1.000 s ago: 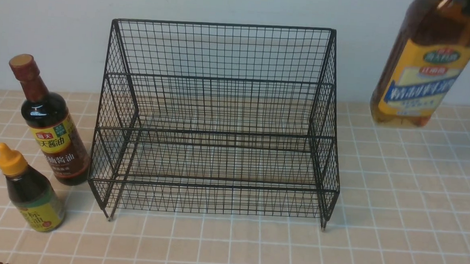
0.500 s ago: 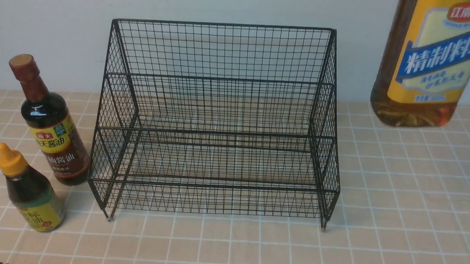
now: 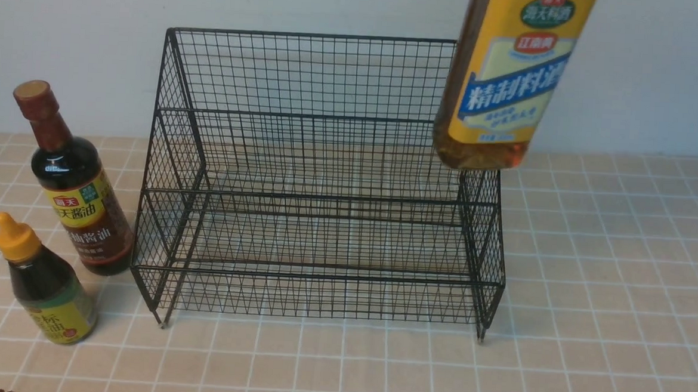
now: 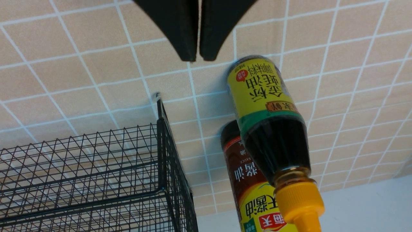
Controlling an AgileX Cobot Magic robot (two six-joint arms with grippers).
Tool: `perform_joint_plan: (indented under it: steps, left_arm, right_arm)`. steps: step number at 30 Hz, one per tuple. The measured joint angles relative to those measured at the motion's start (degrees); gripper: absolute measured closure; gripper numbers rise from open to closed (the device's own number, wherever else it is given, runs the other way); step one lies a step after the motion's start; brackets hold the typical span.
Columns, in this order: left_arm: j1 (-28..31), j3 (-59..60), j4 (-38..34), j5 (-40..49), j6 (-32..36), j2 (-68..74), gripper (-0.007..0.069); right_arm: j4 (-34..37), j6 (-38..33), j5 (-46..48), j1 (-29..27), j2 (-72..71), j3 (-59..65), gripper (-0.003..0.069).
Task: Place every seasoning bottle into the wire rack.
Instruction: Use the right arm to put the condiment bottle back on the shelf
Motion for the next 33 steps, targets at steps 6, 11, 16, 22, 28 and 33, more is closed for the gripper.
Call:
perform_joint_plan:
  steps: [6, 11, 16, 22, 28, 33]
  left_arm:
    - [0.0, 0.0, 0.0, 0.0, 0.0, 0.0, 0.0631]
    - [0.0, 0.0, 0.0, 0.0, 0.0, 0.0, 0.0631]
    - [0.0, 0.0, 0.0, 0.0, 0.0, 0.0, 0.0631]
    - [0.0, 0.0, 0.0, 0.0, 0.0, 0.0, 0.0631]
    - [0.0, 0.0, 0.0, 0.0, 0.0, 0.0, 0.0631]
    - [0.0, 0.0, 0.0, 0.0, 0.0, 0.0, 0.0631]
  right_arm:
    - [0.74, -0.48, -6.01, 2.95, 4.76, 0.05, 0.0332]
    - [0.74, -0.67, -7.86, 2.99, 8.12, 0.1, 0.0332]
    - [-1.59, -0.67, -6.7, 3.01, 10.11, 0.1, 0.0332]
    - [-8.45, 0.26, -1.03, 3.01, 10.28, 0.1, 0.0332]
    - [-14.55, 5.12, 2.02, 3.06, 11.35, 0.1, 0.0332]
    - [-15.1, 6.43, 2.39, 3.06, 14.13, 0.1, 0.0332]
